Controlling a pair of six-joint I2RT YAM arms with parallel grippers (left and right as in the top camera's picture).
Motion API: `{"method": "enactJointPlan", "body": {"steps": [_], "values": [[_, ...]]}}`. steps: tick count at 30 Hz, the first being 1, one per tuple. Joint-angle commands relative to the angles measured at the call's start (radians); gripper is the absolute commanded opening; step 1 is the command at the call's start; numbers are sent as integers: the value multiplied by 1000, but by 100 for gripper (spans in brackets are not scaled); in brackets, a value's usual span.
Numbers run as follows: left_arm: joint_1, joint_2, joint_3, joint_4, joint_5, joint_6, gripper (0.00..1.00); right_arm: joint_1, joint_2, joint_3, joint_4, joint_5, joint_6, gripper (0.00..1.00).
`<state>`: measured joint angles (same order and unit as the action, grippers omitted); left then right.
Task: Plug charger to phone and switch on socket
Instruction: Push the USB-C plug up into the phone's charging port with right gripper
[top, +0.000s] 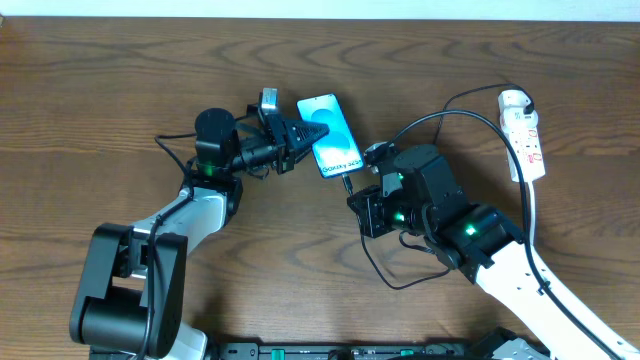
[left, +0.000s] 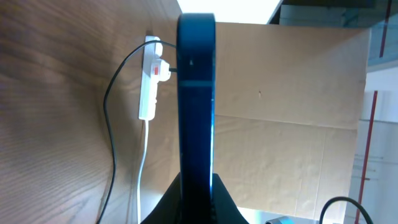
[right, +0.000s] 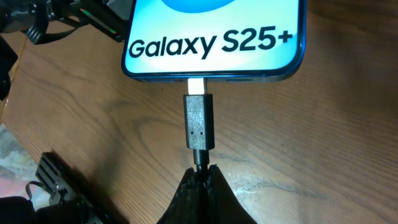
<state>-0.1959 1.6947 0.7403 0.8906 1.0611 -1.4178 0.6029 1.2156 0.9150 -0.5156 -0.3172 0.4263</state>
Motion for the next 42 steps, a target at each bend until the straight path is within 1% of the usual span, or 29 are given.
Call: {"method": "enactJointPlan", "body": {"steps": [1, 9, 18, 25, 32, 42], "values": [[0, -9, 21, 17, 73, 54, 7, 12, 4, 4, 18, 21, 14, 1], [0, -9, 21, 17, 103, 100, 7, 12, 4, 4, 52, 21, 14, 1], [-2, -9, 21, 17, 111, 101, 8, 13, 4, 4, 64, 57, 14, 1], [-24, -9, 21, 18, 123, 117, 7, 12, 6, 4, 123, 63, 14, 1], [-34, -9, 21, 117, 162, 119, 8, 12, 16, 4, 177, 129, 11, 1], [-34, -9, 16, 118, 224, 120, 7, 12, 19, 4, 246, 143, 2, 1]]}}
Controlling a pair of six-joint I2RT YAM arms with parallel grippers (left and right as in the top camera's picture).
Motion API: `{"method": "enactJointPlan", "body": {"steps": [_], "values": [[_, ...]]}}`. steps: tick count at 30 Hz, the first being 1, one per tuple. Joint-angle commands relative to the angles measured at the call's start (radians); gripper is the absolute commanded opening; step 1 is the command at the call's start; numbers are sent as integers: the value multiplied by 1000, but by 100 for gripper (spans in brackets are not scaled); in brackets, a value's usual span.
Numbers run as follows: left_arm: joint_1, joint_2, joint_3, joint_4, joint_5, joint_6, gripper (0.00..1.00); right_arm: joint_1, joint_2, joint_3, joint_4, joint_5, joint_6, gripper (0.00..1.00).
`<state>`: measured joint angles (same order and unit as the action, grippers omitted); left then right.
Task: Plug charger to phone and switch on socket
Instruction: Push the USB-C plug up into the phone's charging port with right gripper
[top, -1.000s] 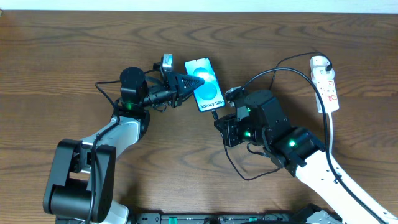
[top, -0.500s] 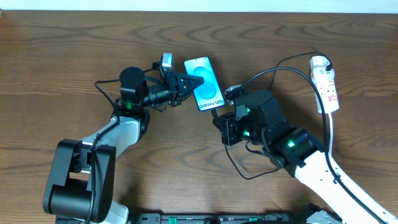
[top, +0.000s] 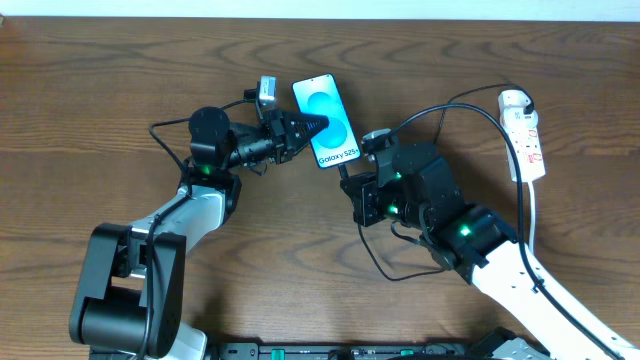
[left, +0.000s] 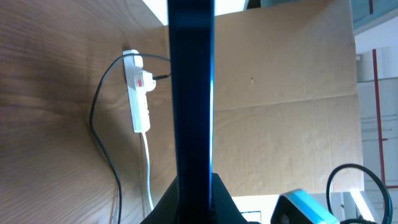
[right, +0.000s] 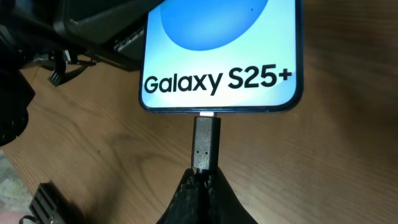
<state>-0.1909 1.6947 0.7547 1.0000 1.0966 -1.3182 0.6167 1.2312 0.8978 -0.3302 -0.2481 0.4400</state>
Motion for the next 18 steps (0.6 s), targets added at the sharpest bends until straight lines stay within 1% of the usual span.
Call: {"method": "enactJointPlan", "body": {"steps": [1, 6, 11, 14, 18], "values": [[-39, -9, 2, 9, 195, 21, 7, -2, 3, 21, 71, 74, -17, 1], [-40, -9, 1, 9, 213, 25, 7, -2, 14, 21, 43, 93, -37, 1], [-42, -9, 1, 9, 213, 29, 8, -2, 4, 24, 84, 86, -37, 2], [-42, -9, 1, 8, 204, 47, 7, -3, 3, 24, 39, 89, -37, 8], [-41, -10, 1, 9, 169, 113, 7, -3, -29, 24, -47, 77, -37, 22]]}}
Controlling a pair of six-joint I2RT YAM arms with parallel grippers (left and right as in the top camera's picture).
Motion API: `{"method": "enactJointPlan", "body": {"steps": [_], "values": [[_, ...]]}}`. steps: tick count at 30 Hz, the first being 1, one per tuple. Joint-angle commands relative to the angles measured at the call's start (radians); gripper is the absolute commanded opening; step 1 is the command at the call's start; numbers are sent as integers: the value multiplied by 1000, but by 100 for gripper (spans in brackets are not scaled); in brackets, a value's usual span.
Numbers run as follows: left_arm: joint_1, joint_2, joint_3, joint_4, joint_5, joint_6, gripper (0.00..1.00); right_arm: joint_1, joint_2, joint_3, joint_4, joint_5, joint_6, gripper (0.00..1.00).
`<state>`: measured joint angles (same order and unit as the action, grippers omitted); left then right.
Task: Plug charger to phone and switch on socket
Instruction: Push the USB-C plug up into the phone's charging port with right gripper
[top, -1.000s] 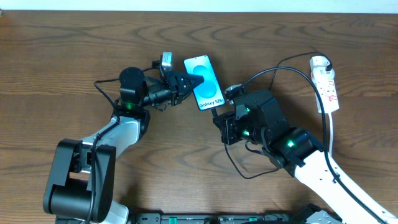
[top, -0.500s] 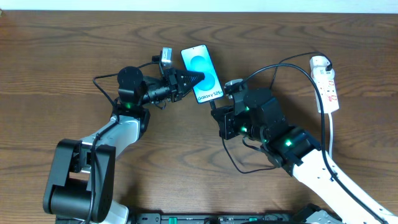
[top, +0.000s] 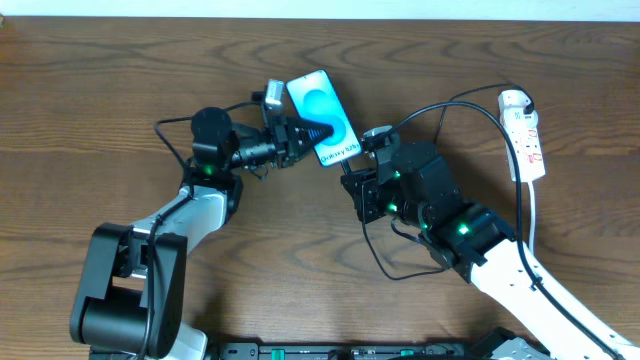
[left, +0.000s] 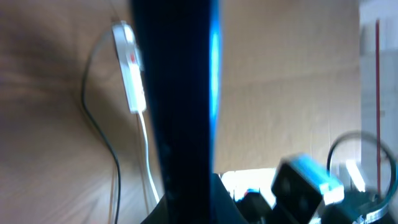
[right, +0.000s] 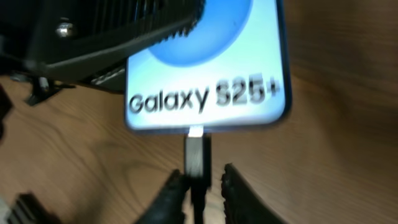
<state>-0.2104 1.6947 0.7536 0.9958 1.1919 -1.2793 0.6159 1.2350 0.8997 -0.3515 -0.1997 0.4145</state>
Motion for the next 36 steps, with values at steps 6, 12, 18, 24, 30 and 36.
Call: {"method": "enactJointPlan", "body": {"steps": [6, 12, 18, 24, 30, 36], "values": [[-22, -10, 2, 13, 62, 282, 7, -3, -184, 23, -146, 34, -43, 47], [-22, -9, 2, 13, -22, 370, 7, 1, -346, 21, -236, 37, -48, 54], [-22, -10, 2, 13, -45, 322, 7, 25, -300, -19, -261, 88, -27, 49], [-22, -10, 2, 12, -45, 245, 7, 34, -132, -26, -208, 116, -3, 44], [-22, -9, 2, -2, -44, 222, 7, 34, 1, -26, -86, 65, -3, 33], [-22, -9, 2, -22, -15, 223, 7, 34, 8, -26, -22, 79, -3, 16]]}}
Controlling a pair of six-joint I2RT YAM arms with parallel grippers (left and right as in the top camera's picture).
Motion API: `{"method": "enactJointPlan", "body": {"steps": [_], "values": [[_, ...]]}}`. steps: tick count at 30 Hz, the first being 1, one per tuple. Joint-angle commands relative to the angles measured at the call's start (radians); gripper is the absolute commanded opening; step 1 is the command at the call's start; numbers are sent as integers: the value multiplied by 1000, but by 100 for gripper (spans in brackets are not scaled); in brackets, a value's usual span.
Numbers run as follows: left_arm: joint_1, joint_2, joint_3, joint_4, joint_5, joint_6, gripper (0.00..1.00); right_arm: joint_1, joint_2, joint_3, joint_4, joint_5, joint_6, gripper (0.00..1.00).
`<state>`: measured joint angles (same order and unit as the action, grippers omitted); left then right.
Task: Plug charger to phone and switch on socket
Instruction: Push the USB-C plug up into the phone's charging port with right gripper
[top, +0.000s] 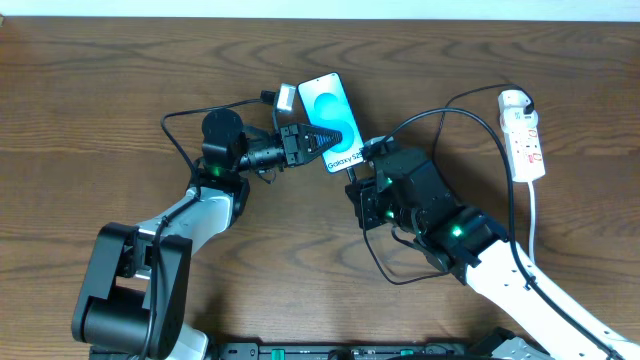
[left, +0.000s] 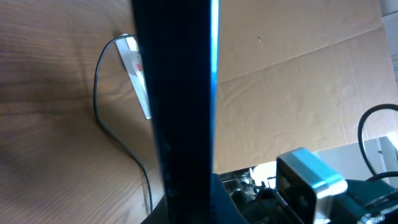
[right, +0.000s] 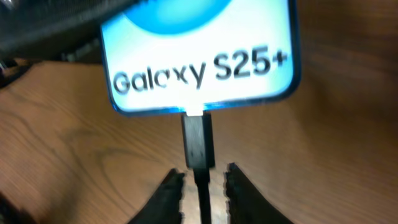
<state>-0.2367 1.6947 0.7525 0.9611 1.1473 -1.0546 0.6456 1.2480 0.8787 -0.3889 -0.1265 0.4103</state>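
The phone (top: 334, 118), screen lit with "Galaxy S25+", is held by its left edge in my left gripper (top: 318, 137), which is shut on it. In the left wrist view the phone (left: 180, 93) shows edge-on as a dark blue bar. The black charger plug (right: 198, 142) sits in the phone's bottom port (right: 194, 112). My right gripper (right: 200, 177) is open, a finger on each side of the black cable without touching it. The white socket strip (top: 524, 138) lies at the far right with a red switch.
The black charger cable (top: 440, 115) loops from the strip (left: 138, 73) to the phone and trails under my right arm (top: 470, 240). Cardboard sheets stand beyond the table in the left wrist view. A white lead runs down from the strip.
The phone and my left gripper have moved slightly right and nearer my right gripper. The right fingers stay apart around the cable, the plug still in the port.
At first my right gripper was shut on the cable with the plug's metal tip just at the phone's port. Then the plug sat fully in. Then the right fingers had opened off the cable, and they remain open while the left keeps hold of the phone.
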Motion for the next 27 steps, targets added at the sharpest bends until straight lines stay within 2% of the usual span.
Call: {"method": "enactJointPlan", "body": {"steps": [1, 4, 12, 16, 21, 23, 27], "values": [[4, -9, 3, 13, 31, -2, 7, 4, -5, -5, 21, 15, 1, 12], [4, -9, 3, 13, 30, -2, 7, 4, -5, -5, 35, 19, 1, 1], [-1, -9, 3, 13, 49, 6, 8, 4, -5, -5, 113, 18, 1, 1], [-5, -9, 3, 13, 82, 10, 8, 4, -2, -5, 44, 17, 12, 1], [-6, -9, 3, 13, 83, 28, 7, 3, -27, 6, 79, 7, 12, 1], [-6, -9, 3, 12, 79, 28, 7, 3, -48, 6, 75, 8, 12, 8], [-6, -9, 3, 13, 27, 28, 7, 3, -101, 6, 6, 8, 12, 29]]}}
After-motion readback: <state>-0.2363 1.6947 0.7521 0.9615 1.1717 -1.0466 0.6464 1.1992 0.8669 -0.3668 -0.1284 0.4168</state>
